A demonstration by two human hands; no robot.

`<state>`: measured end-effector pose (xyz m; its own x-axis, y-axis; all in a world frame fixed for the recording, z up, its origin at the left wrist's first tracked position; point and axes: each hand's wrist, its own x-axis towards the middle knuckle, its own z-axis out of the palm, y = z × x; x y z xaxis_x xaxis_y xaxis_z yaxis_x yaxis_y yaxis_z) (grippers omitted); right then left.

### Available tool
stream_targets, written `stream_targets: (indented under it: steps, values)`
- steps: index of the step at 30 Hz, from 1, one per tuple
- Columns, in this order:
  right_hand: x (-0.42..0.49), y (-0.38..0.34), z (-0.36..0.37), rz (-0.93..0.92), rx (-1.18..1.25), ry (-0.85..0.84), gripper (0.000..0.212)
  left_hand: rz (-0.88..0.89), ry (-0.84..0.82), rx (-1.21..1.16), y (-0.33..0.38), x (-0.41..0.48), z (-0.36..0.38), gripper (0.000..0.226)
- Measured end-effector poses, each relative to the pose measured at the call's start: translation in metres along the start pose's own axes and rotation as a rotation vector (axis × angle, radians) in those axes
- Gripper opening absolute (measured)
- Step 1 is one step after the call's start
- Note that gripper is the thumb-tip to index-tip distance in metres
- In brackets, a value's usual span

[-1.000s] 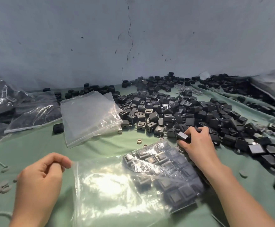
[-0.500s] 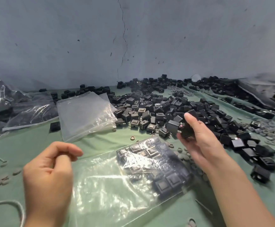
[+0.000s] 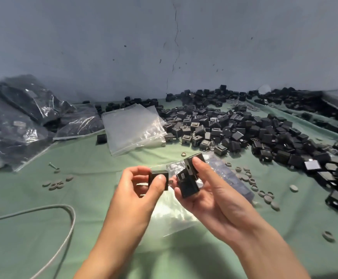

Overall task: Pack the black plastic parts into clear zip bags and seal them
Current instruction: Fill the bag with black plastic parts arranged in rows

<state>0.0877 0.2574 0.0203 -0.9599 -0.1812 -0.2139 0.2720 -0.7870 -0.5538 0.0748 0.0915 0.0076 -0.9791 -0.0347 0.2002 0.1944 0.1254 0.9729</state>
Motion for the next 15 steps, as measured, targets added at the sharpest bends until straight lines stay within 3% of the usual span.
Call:
stream_targets:
  steps: [3, 5, 10, 15]
  values:
    - [-0.003, -0.004, -0.002, -0.032, 0.081, 0.105, 0.046, -0.025, 0.163, 0.085, -0.016, 0.010, -0.043, 0.023]
    - [-0.005, -0.011, -0.007, -0.080, 0.124, 0.166, 0.050, -0.059, 0.219, 0.217, -0.032, 0.012, -0.070, 0.022]
    - [-0.011, -0.024, -0.020, -0.170, 0.179, 0.285, 0.051, -0.084, 0.011, 0.399, -0.060, 0.003, -0.068, 0.036]
    - [-0.015, -0.024, -0.022, -0.199, 0.182, 0.301, 0.057, 0.095, -0.135, 0.316, -0.054, 0.003, -0.048, 0.034]
